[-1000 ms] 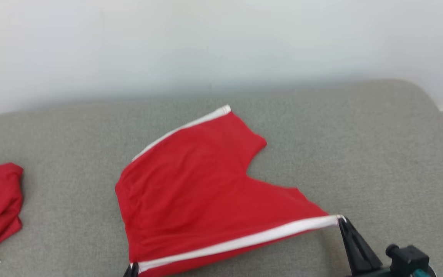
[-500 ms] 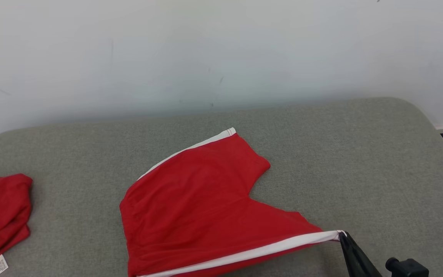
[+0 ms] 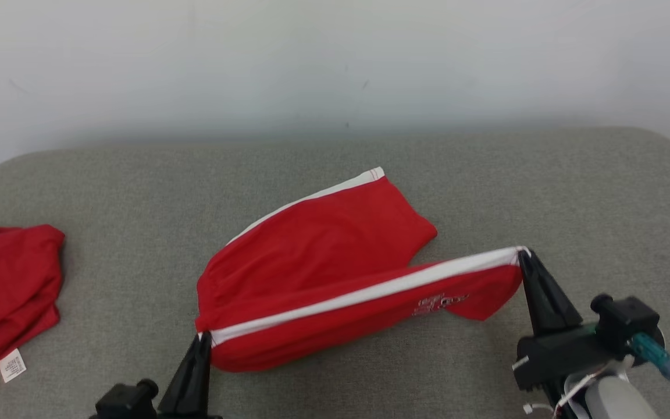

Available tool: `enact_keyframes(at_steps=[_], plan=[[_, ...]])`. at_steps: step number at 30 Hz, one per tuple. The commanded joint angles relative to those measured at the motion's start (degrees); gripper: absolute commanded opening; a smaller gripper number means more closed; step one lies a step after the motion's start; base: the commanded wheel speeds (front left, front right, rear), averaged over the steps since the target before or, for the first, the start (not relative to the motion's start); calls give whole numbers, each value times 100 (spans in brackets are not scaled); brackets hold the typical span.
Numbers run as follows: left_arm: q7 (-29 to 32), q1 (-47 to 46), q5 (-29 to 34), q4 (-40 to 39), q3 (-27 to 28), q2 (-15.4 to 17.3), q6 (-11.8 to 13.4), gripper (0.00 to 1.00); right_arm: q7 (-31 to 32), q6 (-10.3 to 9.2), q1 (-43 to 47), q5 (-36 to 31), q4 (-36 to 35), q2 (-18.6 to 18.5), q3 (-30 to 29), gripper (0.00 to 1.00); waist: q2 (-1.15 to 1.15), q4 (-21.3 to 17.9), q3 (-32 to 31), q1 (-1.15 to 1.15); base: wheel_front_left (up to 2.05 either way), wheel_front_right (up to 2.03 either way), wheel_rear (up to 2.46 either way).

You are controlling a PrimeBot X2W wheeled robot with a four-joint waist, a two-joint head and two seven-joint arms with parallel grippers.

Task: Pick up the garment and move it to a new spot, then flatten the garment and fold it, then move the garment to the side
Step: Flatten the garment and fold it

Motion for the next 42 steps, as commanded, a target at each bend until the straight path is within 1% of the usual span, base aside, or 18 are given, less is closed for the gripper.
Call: enact_keyframes(at_steps=[1, 8, 13, 18, 20, 21, 22, 24, 32, 38, 40, 41, 42], plan=[[-19, -301, 54, 43, 79, -32, 15, 0, -2, -14, -375, -44, 139, -60, 16, 0, 0, 208, 409, 0, 0, 0, 0], [-19, -1288, 262, 191, 260, -217, 15, 0, -2, -14, -1722, -205, 754, -270, 194, 0, 0, 514, 1200, 0, 0, 0, 0], [-19, -1864, 341, 271, 360, -317, 14, 0, -2, -14, -2564, -364, 1240, -357, 347, 0, 0, 705, 1647, 0, 0, 0, 0], [-19, -2228, 431, 403, 445, -352, 15, 0, -2, -15, -3283, -509, 1863, -420, 439, 0, 0, 840, 1940, 0, 0, 0, 0], [-20, -2324, 316, 474, 436, -352, 15, 0, -2, -15, -3549, -591, 2077, -440, 481, 0, 0, 889, 2031, 0, 0, 0, 0], [-20, -2324, 316, 474, 436, -352, 15, 0, -2, -15, -3549, -591, 2077, -440, 481, 0, 0, 889, 2031, 0, 0, 0, 0], [-19, -2444, 196, 525, 375, -353, 15, 0, -1, -15, -3785, -644, 2271, -456, 517, 0, 0, 937, 2130, 0, 0, 0, 0], [-19, -2495, 167, 531, 342, -354, 23, 0, -1, -14, -3905, -674, 2352, -465, 535, 0, 0, 960, 2170, 0, 0, 0, 0], [-19, -2882, 23, 529, -139, -358, 154, 0, -1, -14, -4704, -864, 2960, -581, 690, 0, 0, 1204, 2501, 0, 0, 0, 0], [-19, -3118, -43, 569, -377, -357, 259, 0, -2, -14, -5036, -1113, 3414, -466, 614, 0, 0, 1304, 2649, 0, 0, 0, 0], [-19, -3145, -70, 580, -444, -356, 299, 0, -1, -14, -5106, -1180, 3467, -409, 568, 0, 0, 1317, 2668, 0, 0, 0, 0], [-19, -3164, -85, 574, -461, -356, 314, 0, -2, -14, -5134, -1183, 3435, -376, 506, 10, 0, 1315, 2683, 0, 0, 0, 0], [-19, -3180, -93, 559, -475, -357, 339, 20, -1, -14, -5123, -1200, 3415, -360, 472, 28, 0, 1313, 2692, 0, 0, 0, 0]])
